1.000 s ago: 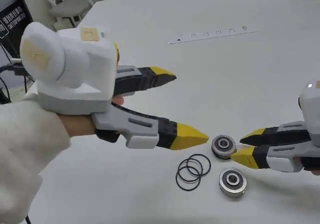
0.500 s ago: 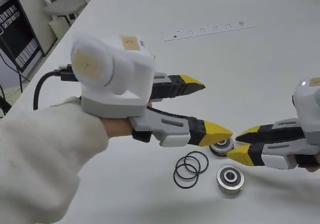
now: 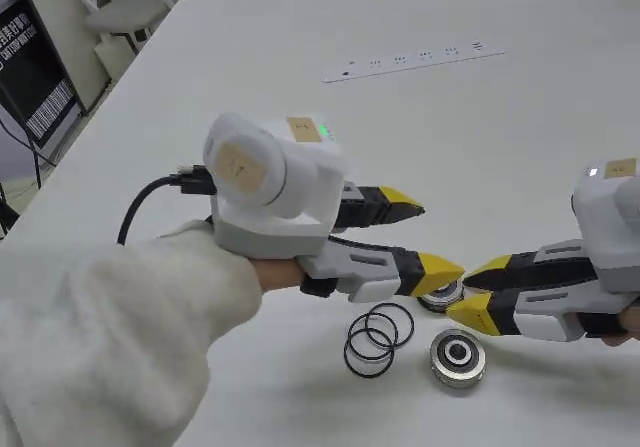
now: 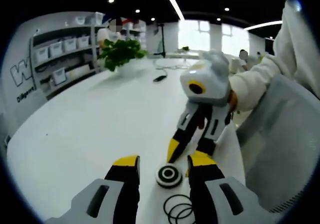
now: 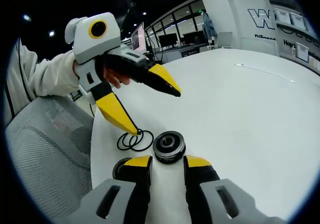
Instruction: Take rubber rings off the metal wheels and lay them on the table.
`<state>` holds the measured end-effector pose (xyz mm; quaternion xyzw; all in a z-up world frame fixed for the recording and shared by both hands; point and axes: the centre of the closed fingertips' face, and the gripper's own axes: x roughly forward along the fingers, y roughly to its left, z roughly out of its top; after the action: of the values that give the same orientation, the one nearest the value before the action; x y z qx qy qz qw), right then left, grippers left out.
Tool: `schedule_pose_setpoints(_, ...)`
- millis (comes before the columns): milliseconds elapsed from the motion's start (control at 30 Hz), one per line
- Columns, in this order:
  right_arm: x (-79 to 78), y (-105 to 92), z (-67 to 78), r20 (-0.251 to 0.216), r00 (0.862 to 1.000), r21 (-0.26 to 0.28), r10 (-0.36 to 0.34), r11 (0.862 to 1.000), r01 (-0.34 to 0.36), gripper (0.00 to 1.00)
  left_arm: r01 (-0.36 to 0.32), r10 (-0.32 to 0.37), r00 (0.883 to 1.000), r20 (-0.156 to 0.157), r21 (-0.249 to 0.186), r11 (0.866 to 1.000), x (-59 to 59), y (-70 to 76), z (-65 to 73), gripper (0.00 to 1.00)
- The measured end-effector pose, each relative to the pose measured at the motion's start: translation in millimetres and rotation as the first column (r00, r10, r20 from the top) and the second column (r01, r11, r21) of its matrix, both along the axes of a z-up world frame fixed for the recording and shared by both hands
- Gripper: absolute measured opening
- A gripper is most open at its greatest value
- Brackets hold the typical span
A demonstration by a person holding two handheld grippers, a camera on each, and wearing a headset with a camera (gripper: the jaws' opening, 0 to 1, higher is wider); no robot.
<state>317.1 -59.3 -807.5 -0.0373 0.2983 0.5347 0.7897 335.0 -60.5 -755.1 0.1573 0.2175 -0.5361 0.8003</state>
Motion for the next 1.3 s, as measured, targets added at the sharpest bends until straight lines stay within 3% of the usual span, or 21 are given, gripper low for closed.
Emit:
schedule_pose_setpoints(267, 1.2, 0.6, -0.7, 0.008, 1.0, 0.0, -0.005, 1.0, 0.005, 0.2, -0.019, 0.019, 1.0, -0.019, 0.038, 0.999, -3.0, 1.2, -25.3, 0.3)
schedule_pose_setpoints(600, 4.3, -1.1, -1.9, 0.031, 0.999, -0.012, -0.009, 1.0, 0.01, 0.16, -0.026, 0.027, 0.999, -0.027, 0.044, 0.999, -6.4, 0.3, -36.2, 0.2)
schedule_pose_setpoints(667, 4.3, -1.7, -2.4, 0.042, 0.999, -0.021, -0.005, 1.0, 0.006, 0.15, -0.025, 0.026, 1.0, -0.007, 0.058, 0.998, -5.7, 1.3, -38.4, 0.17)
schedule_pose_setpoints(767, 6.8, -4.6, -4.3, 0.081, 0.997, -0.048, 0.013, 0.999, -0.009, 0.1, -0.023, 0.024, 1.0, -0.012, 0.065, 0.998, -6.2, 1.7, -41.3, 0.16)
schedule_pose_setpoints(1000, 8.3, -4.4, -2.7, 0.099, 0.995, -0.046, -0.007, 0.999, 0.011, 0.01, -0.037, 0.038, 0.999, -0.027, 0.045, 0.998, -6.0, 1.8, -41.5, 0.14)
schedule_pose_setpoints(1100, 9.9, -5.8, -2.8, 0.109, 0.994, -0.054, -0.021, 0.998, 0.027, 0.0, -0.036, 0.037, 0.999, -0.02, 0.04, 0.999, -6.6, 1.8, -41.5, 0.14)
schedule_pose_setpoints(1167, 11.5, -7.5, -2.9, 0.085, 0.995, -0.042, -0.049, 0.998, 0.053, 0.0, -0.037, 0.038, 0.999, -0.019, 0.037, 0.999, -6.7, 2.1, -41.4, 0.14)
schedule_pose_setpoints(1300, 15.7, -10.4, 0.6, -0.053, 0.987, 0.051, -0.154, 0.986, 0.157, 0.0, -0.036, 0.037, 0.999, -0.012, 0.04, 0.999, -6.4, 3.1, -41.3, 0.13)
